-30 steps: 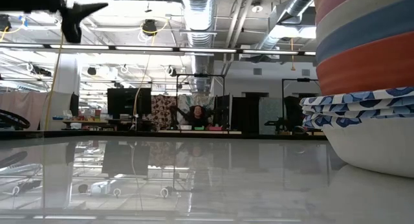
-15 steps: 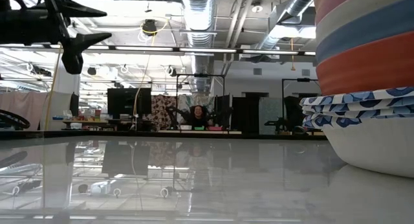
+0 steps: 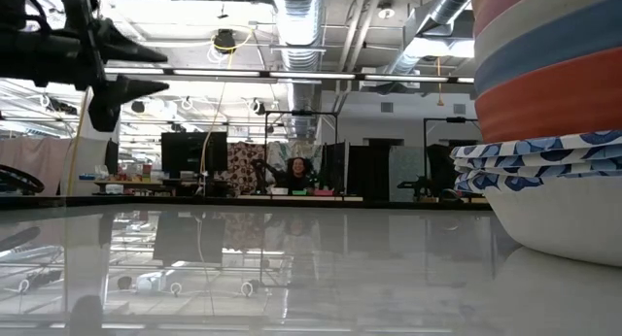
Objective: Nest bowls inside each other
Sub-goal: Return to Home Position
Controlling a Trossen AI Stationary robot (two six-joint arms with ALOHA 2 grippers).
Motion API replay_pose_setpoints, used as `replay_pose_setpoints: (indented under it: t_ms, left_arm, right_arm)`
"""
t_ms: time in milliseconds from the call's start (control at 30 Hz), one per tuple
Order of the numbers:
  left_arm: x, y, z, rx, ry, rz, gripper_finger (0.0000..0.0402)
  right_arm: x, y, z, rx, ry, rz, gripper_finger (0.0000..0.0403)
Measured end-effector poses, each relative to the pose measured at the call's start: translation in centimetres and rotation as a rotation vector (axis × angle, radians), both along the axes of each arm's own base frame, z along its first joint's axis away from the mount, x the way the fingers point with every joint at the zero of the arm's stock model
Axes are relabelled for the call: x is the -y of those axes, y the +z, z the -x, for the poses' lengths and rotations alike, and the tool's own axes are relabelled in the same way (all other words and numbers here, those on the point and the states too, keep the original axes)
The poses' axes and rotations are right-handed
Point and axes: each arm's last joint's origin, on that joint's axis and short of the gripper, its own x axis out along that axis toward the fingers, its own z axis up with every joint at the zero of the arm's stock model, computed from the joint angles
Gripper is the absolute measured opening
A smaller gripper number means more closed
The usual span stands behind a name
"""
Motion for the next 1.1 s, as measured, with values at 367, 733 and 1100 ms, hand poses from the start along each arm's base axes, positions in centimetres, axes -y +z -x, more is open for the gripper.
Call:
replay_pose_setpoints:
  t_ms: [367,733,1100]
  left_arm:
    - [0.0,-0.7,-0.1,-0.119,0.000,-0.139,0.0183]
    - [0.5,-0.8,-0.2,-0.131,-0.174,-0.201,0.0183]
    - [0.6,-1.0,-0.3,-0.149,-0.230,-0.220,0.0183]
  right_arm:
    - [0.6,-0.9,-0.4,-0.089,-0.019,0.058,0.0210]
    - [0.8,-1.7,-0.6,-0.191,-0.061,0.145,0.0210]
    - [0.8,-1.8,-0.6,-0.194,-0.057,0.067,0.0210]
